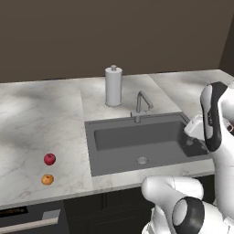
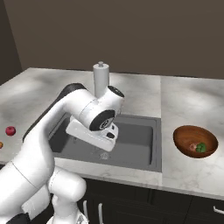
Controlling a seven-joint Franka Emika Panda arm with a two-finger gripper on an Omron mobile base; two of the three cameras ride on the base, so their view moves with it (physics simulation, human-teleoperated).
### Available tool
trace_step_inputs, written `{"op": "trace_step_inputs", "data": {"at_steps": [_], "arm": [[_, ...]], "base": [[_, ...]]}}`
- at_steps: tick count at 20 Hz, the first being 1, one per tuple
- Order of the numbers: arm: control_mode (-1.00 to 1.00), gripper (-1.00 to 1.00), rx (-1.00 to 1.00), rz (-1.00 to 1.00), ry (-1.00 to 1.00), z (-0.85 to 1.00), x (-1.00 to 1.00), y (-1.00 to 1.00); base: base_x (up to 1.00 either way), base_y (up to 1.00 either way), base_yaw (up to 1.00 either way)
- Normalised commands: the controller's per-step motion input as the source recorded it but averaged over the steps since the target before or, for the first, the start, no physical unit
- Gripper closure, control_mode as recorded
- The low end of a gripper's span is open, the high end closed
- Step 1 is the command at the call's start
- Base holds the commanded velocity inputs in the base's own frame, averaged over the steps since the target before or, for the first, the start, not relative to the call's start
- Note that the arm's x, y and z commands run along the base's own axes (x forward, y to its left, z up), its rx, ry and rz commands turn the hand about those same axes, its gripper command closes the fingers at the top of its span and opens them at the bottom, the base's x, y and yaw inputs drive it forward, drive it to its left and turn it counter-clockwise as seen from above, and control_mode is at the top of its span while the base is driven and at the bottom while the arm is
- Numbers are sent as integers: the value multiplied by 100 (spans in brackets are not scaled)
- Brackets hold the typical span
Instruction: There is a mixed pile of frozen fruits and vegetables on the counter. Locate all the frozen vegetables and place the items in a bowl on the counter. Take all the frozen fruits and defrost them in a running sink.
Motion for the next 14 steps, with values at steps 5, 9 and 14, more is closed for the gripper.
{"op": "trace_step_inputs", "data": {"at_steps": [5,9,14], "arm": [[-100,-100,-9,6,-3,-2,4,100],[-100,-100,-8,12,0,-11,10,100],[-100,-100,-8,15,0,-16,11,100]], "base": [[0,0,0],[0,0,0],[0,0,0]]}}
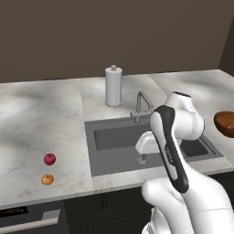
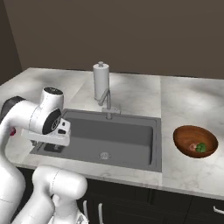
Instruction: There is a mixed pile of frozen fruits and vegetables on the counter. Locate all the frozen vegetables and place the items in a bowl on the counter. Take all the frozen fruits and defrost them in a running sink.
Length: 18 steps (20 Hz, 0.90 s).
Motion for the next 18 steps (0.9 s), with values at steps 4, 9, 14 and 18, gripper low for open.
{"op": "trace_step_inputs", "data": {"at_steps": [4,9,14,18], "arm": [[-100,-100,-10,14,-1,-8,19,100],[-100,-100,-14,12,-1,-7,20,99],[-100,-100,-11,10,2,-9,32,98],[-100,-100,-10,11,0,-17,28,100]], "base": [[0,0,0],[0,0,0],[0,0,0],[0,0,0]]}}
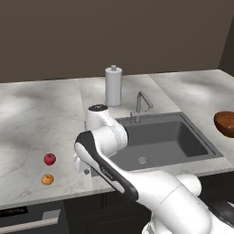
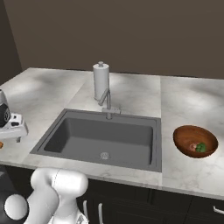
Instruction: There is a mixed pile of frozen fruits and vegetables on the counter. Locate all the frozen vegetables and place the items in a bowl on the counter. Take all the frozen fruits and defrost them in a running sink.
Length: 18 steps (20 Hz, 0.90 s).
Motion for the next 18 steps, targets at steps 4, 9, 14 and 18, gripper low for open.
{"op": "trace_step_inputs", "data": {"at_steps": [4,9,14,18], "arm": [[-100,-100,-8,3,0,-22,25,88],[-100,-100,-6,-1,0,-14,22,42],[-100,-100,-1,0,0,-14,22,11],[-100,-100,1,-6,-3,-36,19,34]], "base": [[0,0,0],[0,0,0],[0,0,0],[0,0,0]]}}
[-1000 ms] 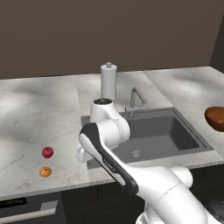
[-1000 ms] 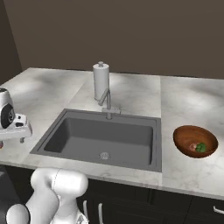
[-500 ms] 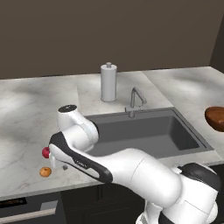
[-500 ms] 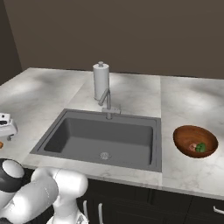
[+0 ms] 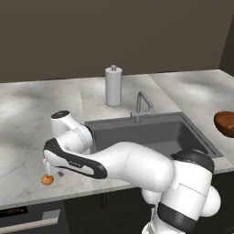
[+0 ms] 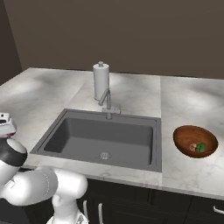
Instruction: There is a mixed pile of frozen fruits and vegetables on the counter. Locate all the frozen vegetables and place the items in a bowl on the counter. Take all the frozen fruits and defrost them in a running sink.
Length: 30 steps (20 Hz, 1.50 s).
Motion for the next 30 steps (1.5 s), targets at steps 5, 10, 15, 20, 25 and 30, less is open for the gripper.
{"op": "trace_step_inputs", "data": {"at_steps": [5,10,15,20,25,30], "arm": [[-100,-100,0,-7,-16,-23,20,43],[-100,-100,2,-1,-4,-17,28,52],[-100,-100,0,2,9,-13,20,43],[-100,-100,-2,1,1,-6,1,13],[-100,-100,-1,0,6,-31,13,8],[-100,-100,0,0,8,-28,19,0]], "base": [[0,0,0],[0,0,0],[0,0,0],[0,0,0],[0,0,0],[0,0,0]]}}
